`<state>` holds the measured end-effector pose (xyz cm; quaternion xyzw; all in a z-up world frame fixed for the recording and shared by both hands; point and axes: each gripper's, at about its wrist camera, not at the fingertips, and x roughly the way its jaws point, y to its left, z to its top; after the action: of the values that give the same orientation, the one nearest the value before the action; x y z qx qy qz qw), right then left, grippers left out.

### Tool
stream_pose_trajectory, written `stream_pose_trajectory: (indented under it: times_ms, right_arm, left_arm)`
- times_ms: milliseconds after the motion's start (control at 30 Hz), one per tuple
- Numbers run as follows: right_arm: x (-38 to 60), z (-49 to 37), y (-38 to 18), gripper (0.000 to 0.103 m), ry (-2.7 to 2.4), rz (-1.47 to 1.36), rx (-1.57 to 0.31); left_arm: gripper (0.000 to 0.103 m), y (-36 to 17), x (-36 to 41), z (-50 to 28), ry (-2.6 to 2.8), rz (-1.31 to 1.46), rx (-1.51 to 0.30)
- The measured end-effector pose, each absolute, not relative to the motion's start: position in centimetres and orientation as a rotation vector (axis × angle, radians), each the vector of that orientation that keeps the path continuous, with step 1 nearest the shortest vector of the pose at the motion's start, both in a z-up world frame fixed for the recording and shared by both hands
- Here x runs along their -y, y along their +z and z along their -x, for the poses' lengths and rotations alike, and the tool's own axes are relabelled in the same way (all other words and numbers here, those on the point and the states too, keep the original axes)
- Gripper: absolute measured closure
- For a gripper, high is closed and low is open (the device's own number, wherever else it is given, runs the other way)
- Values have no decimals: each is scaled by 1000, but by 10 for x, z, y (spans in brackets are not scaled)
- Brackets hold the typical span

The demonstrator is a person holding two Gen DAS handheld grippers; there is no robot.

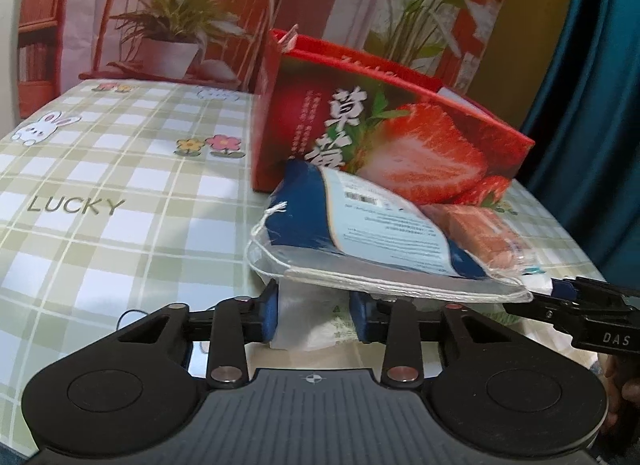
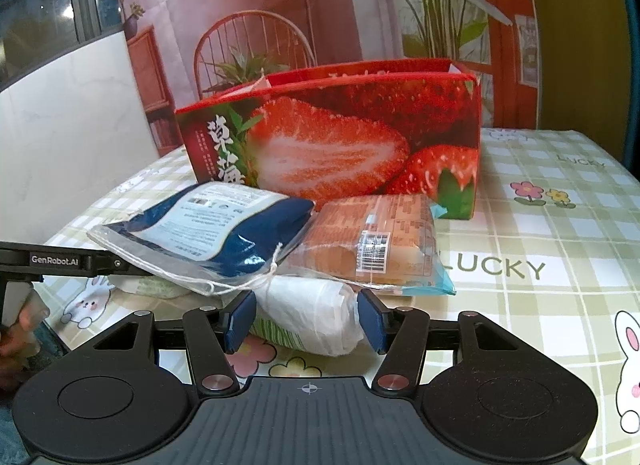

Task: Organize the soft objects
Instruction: 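Close the left gripper on the white cloth while the right gripper closes on it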

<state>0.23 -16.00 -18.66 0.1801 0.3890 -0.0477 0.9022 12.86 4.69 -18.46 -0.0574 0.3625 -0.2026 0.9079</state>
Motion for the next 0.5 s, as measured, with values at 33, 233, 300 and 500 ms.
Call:
stream_pose_trajectory:
  times_ms: [33, 233, 300, 500]
  right_arm:
    - [160, -1, -185, 52, -96, -372, -795]
    - [158, -1, -181, 59, -72, -366, -786]
    - [158, -2, -183, 57, -79, -363, -802]
    - [159, 0, -182, 52, -118, -360, -832]
  left_arm:
    - [67, -184, -46, -127, -427, 111, -742]
    - [67, -185, -44, -129, -434, 100, -756]
    - [67, -186, -44, -129, -433, 98, -760]
    - [66, -187, -44, -130, -427, 94, -774]
